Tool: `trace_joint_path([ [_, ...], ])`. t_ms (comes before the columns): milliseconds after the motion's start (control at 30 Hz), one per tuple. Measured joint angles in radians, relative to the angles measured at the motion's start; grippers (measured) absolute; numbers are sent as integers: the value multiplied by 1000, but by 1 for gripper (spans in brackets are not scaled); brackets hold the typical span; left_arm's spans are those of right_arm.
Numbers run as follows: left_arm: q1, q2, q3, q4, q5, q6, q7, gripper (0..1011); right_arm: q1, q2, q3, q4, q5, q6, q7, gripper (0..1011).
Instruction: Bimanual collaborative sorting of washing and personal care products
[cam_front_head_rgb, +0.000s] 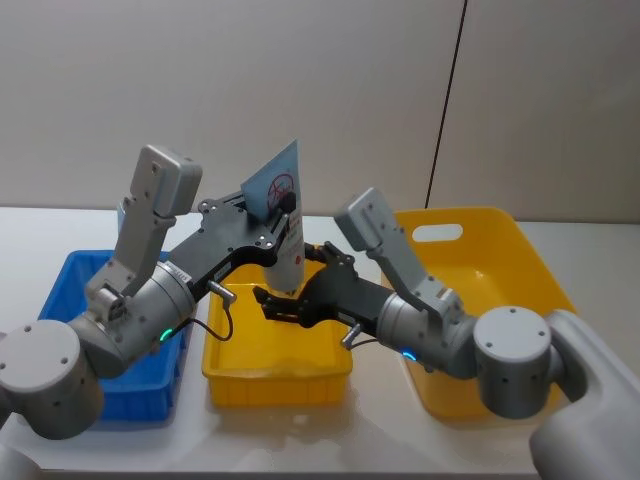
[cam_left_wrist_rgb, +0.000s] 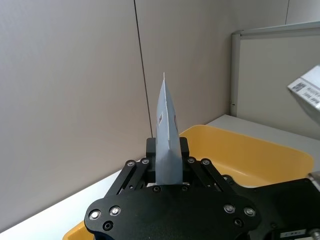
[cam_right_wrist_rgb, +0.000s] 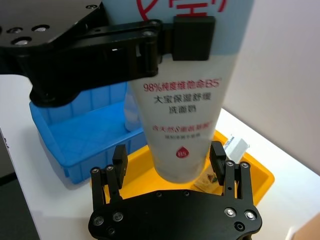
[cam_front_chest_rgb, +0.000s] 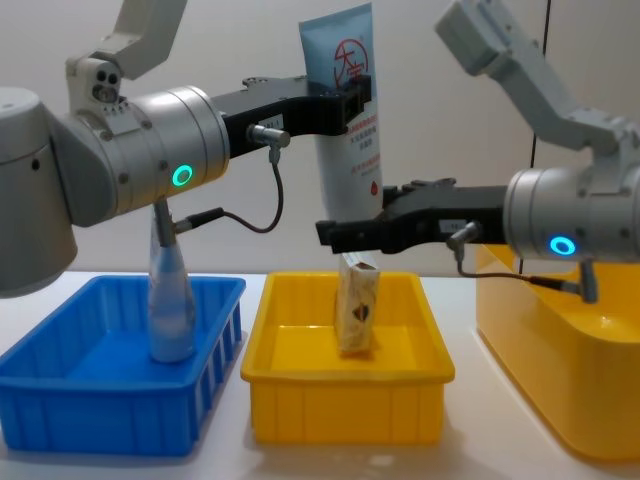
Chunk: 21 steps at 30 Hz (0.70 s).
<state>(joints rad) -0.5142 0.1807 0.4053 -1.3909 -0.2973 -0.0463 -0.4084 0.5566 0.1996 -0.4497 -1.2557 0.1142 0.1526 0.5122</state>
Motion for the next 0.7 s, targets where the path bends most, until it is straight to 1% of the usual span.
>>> trace_joint_path([
  [67, 0, 0, 0, 0, 0, 0, 0, 207, 10, -5, -6, 14, -3, -4, 0, 1004],
  [200, 0, 0, 0, 0, 0, 0, 0, 207, 34, -18, -20, 49, -11, -13, -4, 949],
  [267, 0, 0, 0, 0, 0, 0, 0, 207, 40, -22, -24, 58, -13, -16, -7, 891],
  [300, 0, 0, 0, 0, 0, 0, 0, 207, 43, -23, -25, 62, -15, -17, -9, 837],
  [400, 0, 0, 0, 0, 0, 0, 0, 207, 55, -31, -32, 79, -19, -20, -17, 785],
  [467, 0, 0, 0, 0, 0, 0, 0, 207, 62, -35, -38, 89, -22, -22, -24, 702],
  [600, 0, 0, 0, 0, 0, 0, 0, 207, 70, -40, -43, 100, -26, -25, -36, 646],
  [700, 0, 0, 0, 0, 0, 0, 0, 265, 74, -43, -48, 104, -28, -27, -43, 644],
])
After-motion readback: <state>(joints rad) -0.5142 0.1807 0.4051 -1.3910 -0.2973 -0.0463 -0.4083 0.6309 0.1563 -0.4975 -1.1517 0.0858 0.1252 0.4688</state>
